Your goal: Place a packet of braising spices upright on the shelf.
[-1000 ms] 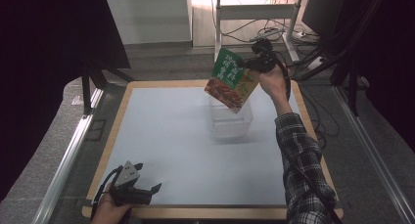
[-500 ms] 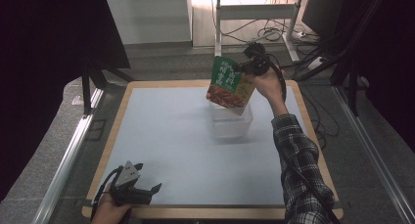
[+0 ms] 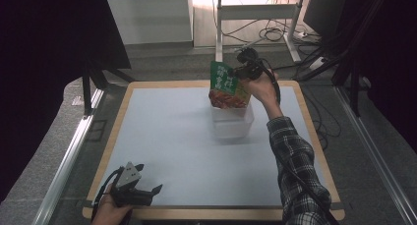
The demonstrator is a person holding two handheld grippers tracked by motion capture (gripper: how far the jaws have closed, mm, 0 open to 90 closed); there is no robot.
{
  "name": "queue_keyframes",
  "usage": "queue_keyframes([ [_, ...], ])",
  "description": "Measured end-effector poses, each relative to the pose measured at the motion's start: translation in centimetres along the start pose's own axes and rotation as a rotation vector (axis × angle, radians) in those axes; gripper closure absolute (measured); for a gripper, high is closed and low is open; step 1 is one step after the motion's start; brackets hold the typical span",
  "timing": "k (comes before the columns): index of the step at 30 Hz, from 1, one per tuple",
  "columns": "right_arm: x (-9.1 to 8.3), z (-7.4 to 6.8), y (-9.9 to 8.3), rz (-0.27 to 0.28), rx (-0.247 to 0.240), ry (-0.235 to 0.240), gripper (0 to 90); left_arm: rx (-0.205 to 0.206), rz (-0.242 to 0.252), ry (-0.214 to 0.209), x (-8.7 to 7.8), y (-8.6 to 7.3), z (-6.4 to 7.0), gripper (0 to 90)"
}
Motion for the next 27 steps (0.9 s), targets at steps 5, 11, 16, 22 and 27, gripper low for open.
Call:
queue_keyframes([
  [5,-0.6,0.1,0.4,0.042,-0.023,-0.022,66.1,-0.001,-0.001,0.000,0.0,0.0,0.0,4.8],
  [11,-1.2,0.5,0.6,0.062,-0.027,-0.044,55.5,0.002,-0.002,0.002,0.0,0.0,0.0,4.8],
  [16,-1.9,0.9,0.6,0.095,-0.019,-0.065,41.7,0.004,-0.003,0.004,0.0,0.0,0.1,4.8],
  [22,-2.4,1.3,0.4,0.108,-0.015,-0.085,31.6,0.005,-0.004,0.004,0.0,0.0,0.1,4.8],
  [27,-2.8,1.6,0.2,0.114,-0.024,-0.107,25.5,0.006,-0.006,0.004,0.1,0.0,0.1,4.7],
])
Point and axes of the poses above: each handheld gripper's, and its own axes: x roughly forward along the jaws, y roughly out of its top, z roughly to its right, the point moved 8 cm from there along x, roughly forward along the jaws, and after that the axes turned 4 degrees about -x, right-handed, at the moved point
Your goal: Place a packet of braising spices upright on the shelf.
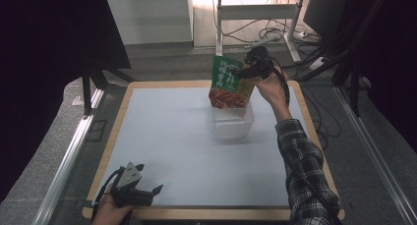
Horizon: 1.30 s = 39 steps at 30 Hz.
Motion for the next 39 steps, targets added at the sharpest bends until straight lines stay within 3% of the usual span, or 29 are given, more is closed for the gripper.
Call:
queue_keyframes([
  [11,-1.0,0.2,-0.1,0.018,-0.012,-0.014,13.3,0.006,-0.003,0.001,0.0,0.0,0.0,4.6],
  [23,-2.2,0.1,-0.6,0.020,0.008,-0.007,2.6,0.011,-0.007,0.003,0.1,0.0,0.1,4.5],
  [30,-2.6,-0.1,-1.4,0.014,-0.006,-0.014,0.0,0.012,-0.008,0.005,0.1,0.0,0.1,4.5],
  [39,-3.7,-0.7,-2.3,0.045,0.018,-0.002,0.0,0.012,-0.009,0.006,0.1,0.0,0.1,4.5],
])
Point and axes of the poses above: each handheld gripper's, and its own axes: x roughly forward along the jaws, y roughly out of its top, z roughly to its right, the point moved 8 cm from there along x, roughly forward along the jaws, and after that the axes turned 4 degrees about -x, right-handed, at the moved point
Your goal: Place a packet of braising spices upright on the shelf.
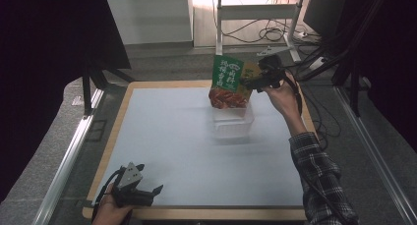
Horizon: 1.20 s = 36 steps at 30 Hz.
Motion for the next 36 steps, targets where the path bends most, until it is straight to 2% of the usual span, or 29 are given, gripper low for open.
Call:
queue_keyframes([
  [6,-0.4,-0.5,-0.6,0.007,0.013,0.008,0.0,-0.006,-0.001,0.006,0.0,0.0,-0.1,5.1],
  [15,-0.5,-1.9,-2.3,0.006,0.017,0.057,0.0,-0.005,0.001,0.007,0.0,0.0,0.0,4.9],
  [36,-2.0,-4.4,-4.7,0.019,0.017,0.097,0.0,-0.007,-0.002,0.008,0.1,0.0,0.0,4.1],
])
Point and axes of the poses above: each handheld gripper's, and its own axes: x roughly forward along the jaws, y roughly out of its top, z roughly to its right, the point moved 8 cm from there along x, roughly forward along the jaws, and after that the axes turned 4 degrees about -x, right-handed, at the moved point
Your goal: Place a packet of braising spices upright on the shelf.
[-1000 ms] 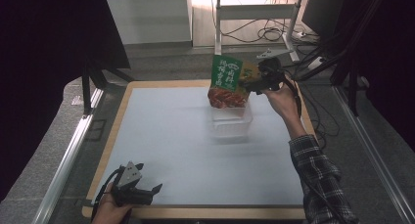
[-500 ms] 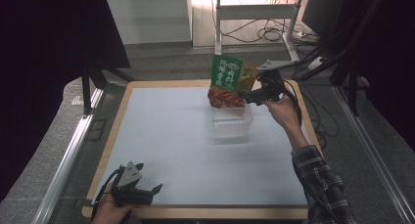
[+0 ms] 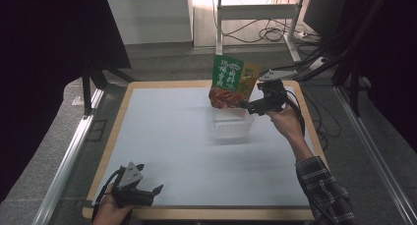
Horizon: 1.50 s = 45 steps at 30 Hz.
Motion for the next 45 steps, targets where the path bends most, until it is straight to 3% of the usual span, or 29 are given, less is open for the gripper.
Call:
queue_keyframes([
  [20,-1.0,-2.0,-2.6,0.012,-0.008,0.012,0.0,0.005,-0.007,0.008,0.1,0.0,0.0,4.2],
  [45,-2.7,-3.3,-6.3,-0.011,-0.002,0.016,0.0,0.008,-0.013,0.012,0.1,0.0,0.0,4.3],
])
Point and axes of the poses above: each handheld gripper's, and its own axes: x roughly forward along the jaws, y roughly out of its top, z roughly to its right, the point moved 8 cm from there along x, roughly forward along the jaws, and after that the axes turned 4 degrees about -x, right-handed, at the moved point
